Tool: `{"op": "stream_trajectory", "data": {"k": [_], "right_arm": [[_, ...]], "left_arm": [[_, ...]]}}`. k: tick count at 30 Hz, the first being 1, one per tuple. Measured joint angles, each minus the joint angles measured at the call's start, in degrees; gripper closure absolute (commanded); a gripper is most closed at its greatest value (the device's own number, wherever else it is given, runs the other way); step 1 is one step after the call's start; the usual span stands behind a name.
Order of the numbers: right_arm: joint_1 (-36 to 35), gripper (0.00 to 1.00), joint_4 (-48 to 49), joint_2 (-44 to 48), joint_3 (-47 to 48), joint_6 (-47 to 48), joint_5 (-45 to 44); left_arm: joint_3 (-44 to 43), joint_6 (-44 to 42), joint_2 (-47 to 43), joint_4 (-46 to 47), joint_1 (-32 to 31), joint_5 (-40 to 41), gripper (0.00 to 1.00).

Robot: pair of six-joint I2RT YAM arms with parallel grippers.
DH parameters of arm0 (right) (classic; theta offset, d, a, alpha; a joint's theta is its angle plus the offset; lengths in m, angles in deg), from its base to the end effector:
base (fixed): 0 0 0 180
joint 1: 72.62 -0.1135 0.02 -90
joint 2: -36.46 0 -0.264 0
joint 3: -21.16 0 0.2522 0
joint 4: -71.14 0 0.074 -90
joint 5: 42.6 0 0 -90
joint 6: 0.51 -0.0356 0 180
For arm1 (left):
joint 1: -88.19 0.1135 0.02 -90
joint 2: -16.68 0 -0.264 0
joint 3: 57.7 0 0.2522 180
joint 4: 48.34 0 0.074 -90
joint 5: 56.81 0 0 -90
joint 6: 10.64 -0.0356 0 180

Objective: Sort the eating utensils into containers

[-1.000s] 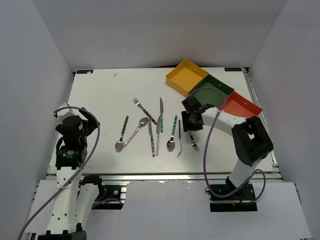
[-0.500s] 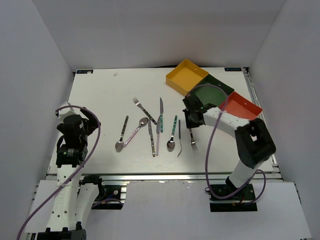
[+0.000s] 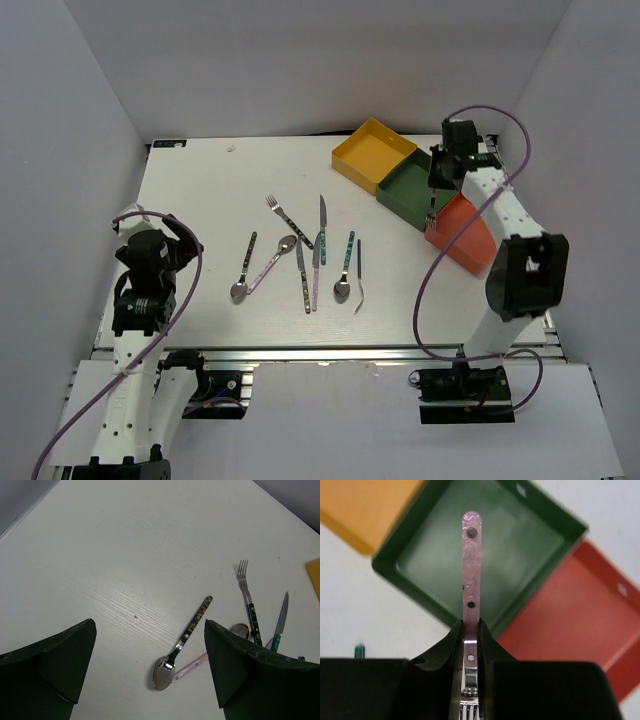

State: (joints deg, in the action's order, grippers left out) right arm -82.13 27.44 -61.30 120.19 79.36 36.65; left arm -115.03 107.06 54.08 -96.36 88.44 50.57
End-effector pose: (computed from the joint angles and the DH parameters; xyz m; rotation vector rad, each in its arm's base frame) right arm 0.3840 0.0576 0.3071 0.1075 2.2932 -0.0402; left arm 0.1426 0.0113 0.3090 -0.6703 1.9234 0.0125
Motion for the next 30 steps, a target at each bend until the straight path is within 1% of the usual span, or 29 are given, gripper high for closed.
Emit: {"op": "stream_trajectory", "data": {"k": [5,7,12,13,15,16,18,19,20,22,26,28,30], "right_arm": [[1.0,1.00,-1.5,-15.2,18.1,3.0,1.5],[1.0,1.00,-1.5,-19.3,22.5,3.5,1.5],[1.4,0.99,-3.2,-27.0,29.4,4.5,1.4],[1.5,0.89,-3.6,-28.0,30.1,4.6,1.4],[1.6,0.74,-3.9,-29.0,30.4,4.6,1.2],[1.6,0.57,-4.2,-29.2,30.3,4.6,0.9],[1.6,0.42,-4.7,-29.3,30.2,4.9,0.4],[1.6,0.39,-4.6,-29.3,30.2,4.9,0.2],[1.6,0.34,-4.6,-29.2,30.2,4.9,-0.1],[1.6,0.28,-4.8,-29.2,30.2,5.0,-0.4],[0.9,0.27,-6.4,-27.9,29.9,4.5,-0.5],[-0.2,0.27,-7.1,-25.1,28.2,3.8,-0.9],[-2.8,0.28,-6.8,-19.8,23.1,1.6,-1.4]], "left_arm": [[0.0,0.0,-0.1,0.0,-1.7,-0.4,0.02],[0.0,0.0,-0.2,0.0,-1.9,-0.6,0.02],[0.0,0.0,-0.5,0.0,-2.7,-0.7,0.02],[0.0,0.0,-0.4,0.0,-2.8,-0.7,0.02],[0.0,0.0,-0.3,0.0,-2.9,-0.7,0.02],[0.0,0.0,-0.2,0.0,-3.0,-0.7,0.02],[0.0,0.0,0.1,0.0,-3.1,-0.7,0.02],[0.0,0.0,0.3,0.0,-3.1,-0.7,0.02],[0.0,0.0,0.4,0.0,-3.1,-0.7,0.02],[0.0,0.0,0.5,0.0,-3.3,-0.7,0.02],[0.0,0.0,0.5,0.0,-3.5,-0.7,0.02],[0.0,0.0,0.5,0.0,-3.5,-0.7,0.02],[0.0,0.0,0.5,0.0,-3.5,-0.5,0.02]]}}
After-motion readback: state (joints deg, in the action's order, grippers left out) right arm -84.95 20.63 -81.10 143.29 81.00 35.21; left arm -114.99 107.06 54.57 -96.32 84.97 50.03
